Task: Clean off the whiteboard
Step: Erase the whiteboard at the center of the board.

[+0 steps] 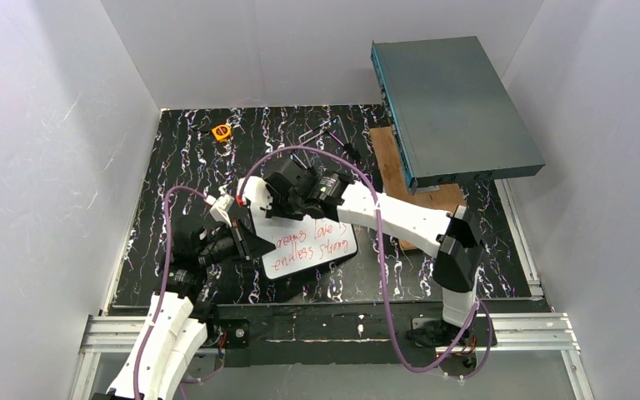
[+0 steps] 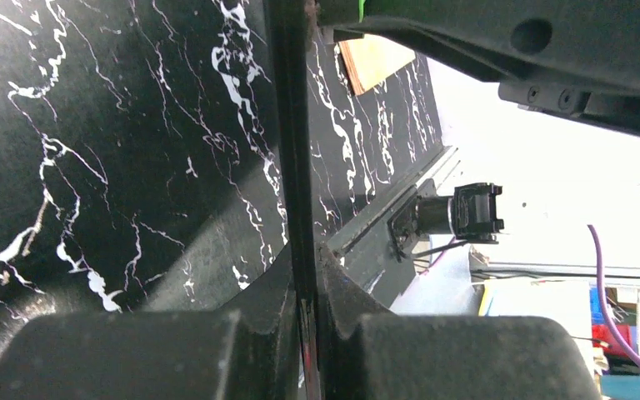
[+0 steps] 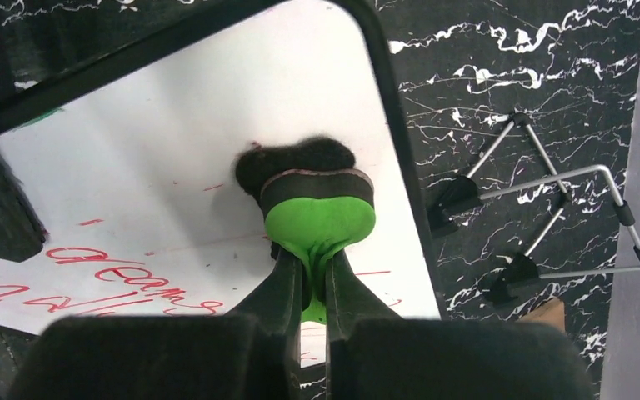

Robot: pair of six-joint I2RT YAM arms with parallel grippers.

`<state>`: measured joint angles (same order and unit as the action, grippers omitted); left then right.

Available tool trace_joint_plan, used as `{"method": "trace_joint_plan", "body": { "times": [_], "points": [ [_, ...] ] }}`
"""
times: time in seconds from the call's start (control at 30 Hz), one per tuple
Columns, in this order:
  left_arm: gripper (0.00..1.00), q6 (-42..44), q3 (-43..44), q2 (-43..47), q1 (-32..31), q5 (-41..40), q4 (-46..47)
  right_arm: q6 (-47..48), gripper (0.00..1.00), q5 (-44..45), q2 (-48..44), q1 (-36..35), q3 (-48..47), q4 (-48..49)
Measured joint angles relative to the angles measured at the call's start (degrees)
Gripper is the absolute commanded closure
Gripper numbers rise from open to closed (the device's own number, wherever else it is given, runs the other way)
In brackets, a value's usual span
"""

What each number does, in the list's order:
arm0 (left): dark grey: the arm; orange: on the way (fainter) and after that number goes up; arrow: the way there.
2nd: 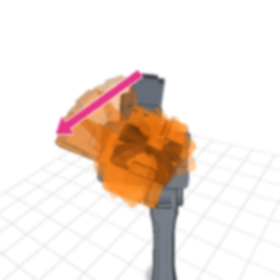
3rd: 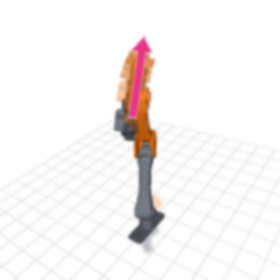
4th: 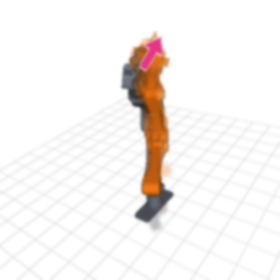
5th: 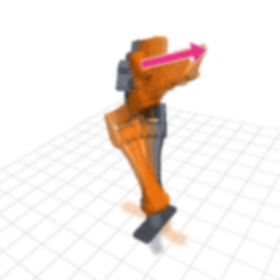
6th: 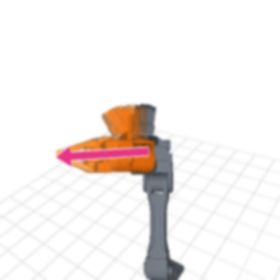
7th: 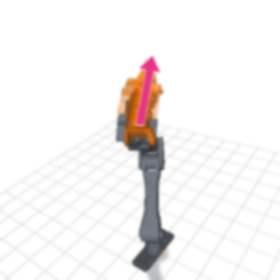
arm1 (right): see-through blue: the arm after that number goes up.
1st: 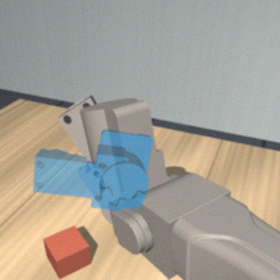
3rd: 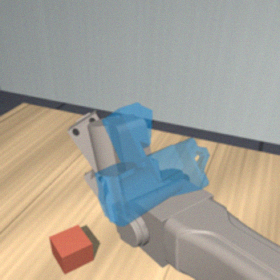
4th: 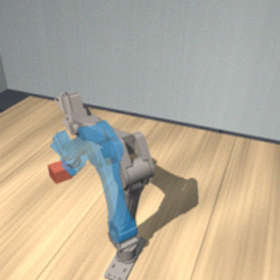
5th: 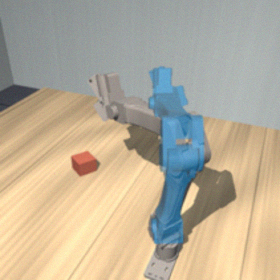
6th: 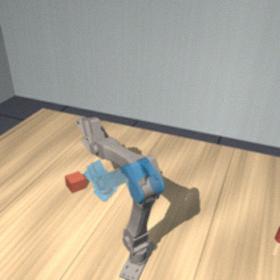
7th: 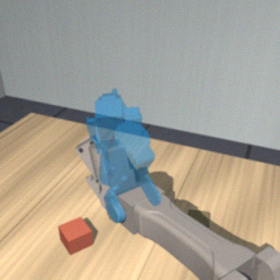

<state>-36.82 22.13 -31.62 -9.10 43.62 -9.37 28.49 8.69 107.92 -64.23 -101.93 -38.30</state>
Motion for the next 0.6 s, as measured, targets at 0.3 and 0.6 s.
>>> {"method": "trace_joint_plan", "body": {
  "times": [0.3,0.6],
  "points": [
    [1.0,0.2,0.0,0.0,-0.09,1.81,-1.44,2.75,0.99,0.44,-4.44,-5.33,7.67,0.55],
    [1.0,0.81,0.0,0.02,-0.02,0.15,0.59,-1.68,0.99,0.83,-1.42,1.44,2.1,-0.11]
  ]
}}
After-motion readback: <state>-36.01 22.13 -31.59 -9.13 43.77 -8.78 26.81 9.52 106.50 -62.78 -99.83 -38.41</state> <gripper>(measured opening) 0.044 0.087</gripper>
